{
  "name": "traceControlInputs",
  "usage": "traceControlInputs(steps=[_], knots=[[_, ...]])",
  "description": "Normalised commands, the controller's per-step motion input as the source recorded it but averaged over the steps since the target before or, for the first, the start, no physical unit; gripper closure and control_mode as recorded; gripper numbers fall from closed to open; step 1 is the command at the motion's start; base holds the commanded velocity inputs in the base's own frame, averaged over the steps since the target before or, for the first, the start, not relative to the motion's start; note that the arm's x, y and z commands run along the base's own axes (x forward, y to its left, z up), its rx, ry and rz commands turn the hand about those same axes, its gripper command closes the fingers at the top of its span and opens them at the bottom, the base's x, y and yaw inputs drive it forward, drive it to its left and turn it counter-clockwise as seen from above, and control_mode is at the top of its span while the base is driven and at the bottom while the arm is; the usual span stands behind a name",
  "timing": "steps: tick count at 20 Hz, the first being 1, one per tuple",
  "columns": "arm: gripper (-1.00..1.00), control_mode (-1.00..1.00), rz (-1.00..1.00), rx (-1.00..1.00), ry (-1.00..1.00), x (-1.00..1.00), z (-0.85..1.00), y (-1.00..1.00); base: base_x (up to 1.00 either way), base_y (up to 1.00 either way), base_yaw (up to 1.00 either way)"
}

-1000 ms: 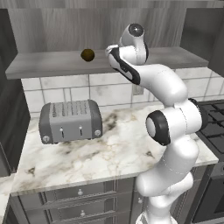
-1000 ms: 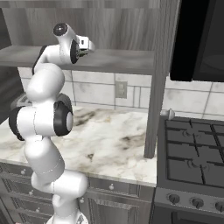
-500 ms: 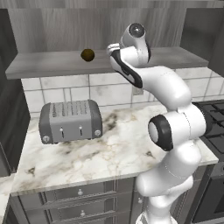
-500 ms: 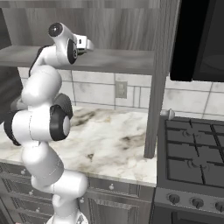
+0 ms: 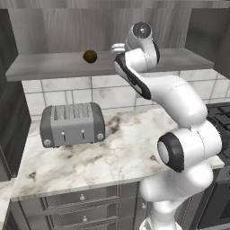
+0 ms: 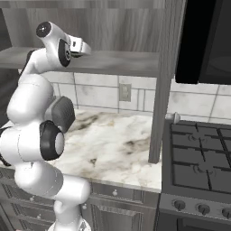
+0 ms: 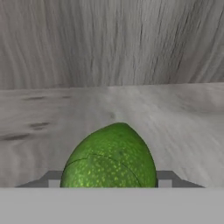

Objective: Pick the avocados from the cabinet and place them in one bowl. Pick the onion from the sink and place it in the other bowl.

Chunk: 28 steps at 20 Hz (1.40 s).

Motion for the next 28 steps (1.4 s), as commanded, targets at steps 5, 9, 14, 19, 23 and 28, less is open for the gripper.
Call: traceControlInputs(steps=[5,9,14,19,23,28], knots=[[1.00,-1.00,-0.03,0.06,-0.01,-0.88,0.00,-0.11,0.00,0.00,0.00],[1.00,-1.00,-0.04,0.04,-0.04,-0.98,-0.01,-0.14,0.00,0.00,0.00],[1.00,-1.00,-0.03,0.04,-0.02,-1.00,0.00,-0.20,0.00,0.00,0.00],[1.00,-1.00,-0.03,0.01,0.00,-1.00,0.00,-0.23,0.00,0.00,0.00],[1.00,-1.00,-0.03,0.00,0.03,-0.85,0.00,-0.21,0.00,0.00,0.00],[1.00,-1.00,0.00,0.00,0.08,-0.87,0.00,-0.28,0.00,0.00,0.00]])
